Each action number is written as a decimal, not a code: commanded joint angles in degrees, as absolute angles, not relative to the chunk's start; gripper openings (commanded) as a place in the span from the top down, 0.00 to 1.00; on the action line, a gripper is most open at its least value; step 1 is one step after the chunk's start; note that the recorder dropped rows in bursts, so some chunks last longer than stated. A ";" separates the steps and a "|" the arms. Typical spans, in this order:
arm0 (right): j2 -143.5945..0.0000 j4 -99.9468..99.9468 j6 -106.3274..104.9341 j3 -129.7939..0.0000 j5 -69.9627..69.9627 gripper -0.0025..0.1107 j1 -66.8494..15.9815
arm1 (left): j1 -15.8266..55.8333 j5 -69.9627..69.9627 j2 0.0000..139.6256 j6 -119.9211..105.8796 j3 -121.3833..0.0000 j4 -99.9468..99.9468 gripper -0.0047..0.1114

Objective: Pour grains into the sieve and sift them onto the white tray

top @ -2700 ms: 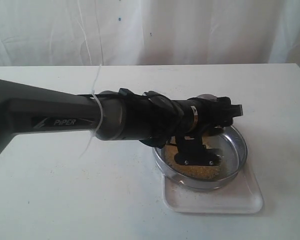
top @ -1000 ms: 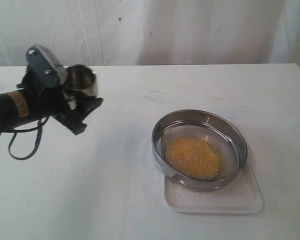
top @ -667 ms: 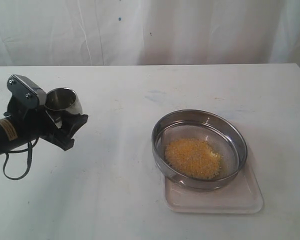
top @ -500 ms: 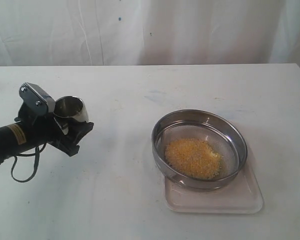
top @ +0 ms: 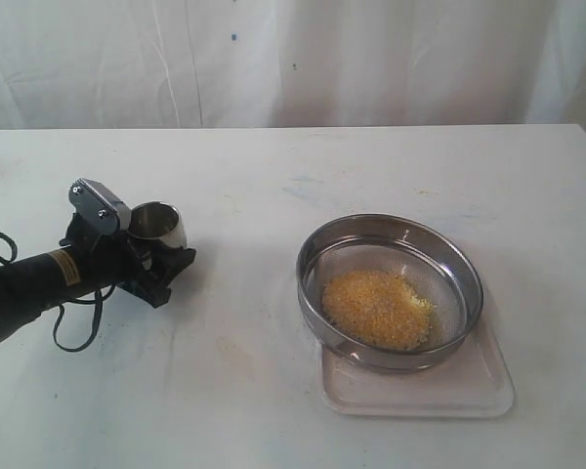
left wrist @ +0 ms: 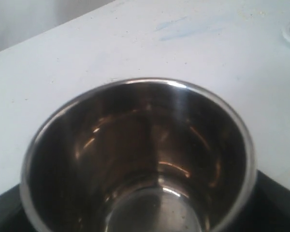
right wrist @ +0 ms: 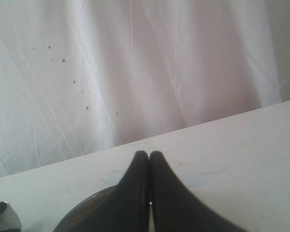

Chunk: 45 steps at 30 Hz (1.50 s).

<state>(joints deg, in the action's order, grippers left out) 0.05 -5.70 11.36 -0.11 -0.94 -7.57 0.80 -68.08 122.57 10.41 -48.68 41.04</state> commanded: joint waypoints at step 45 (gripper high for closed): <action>0.00 -5.51 11.33 0.00 -1.29 0.98 -7.35 | -16.92 11.48 64.47 18.59 -50.82 20.22 0.96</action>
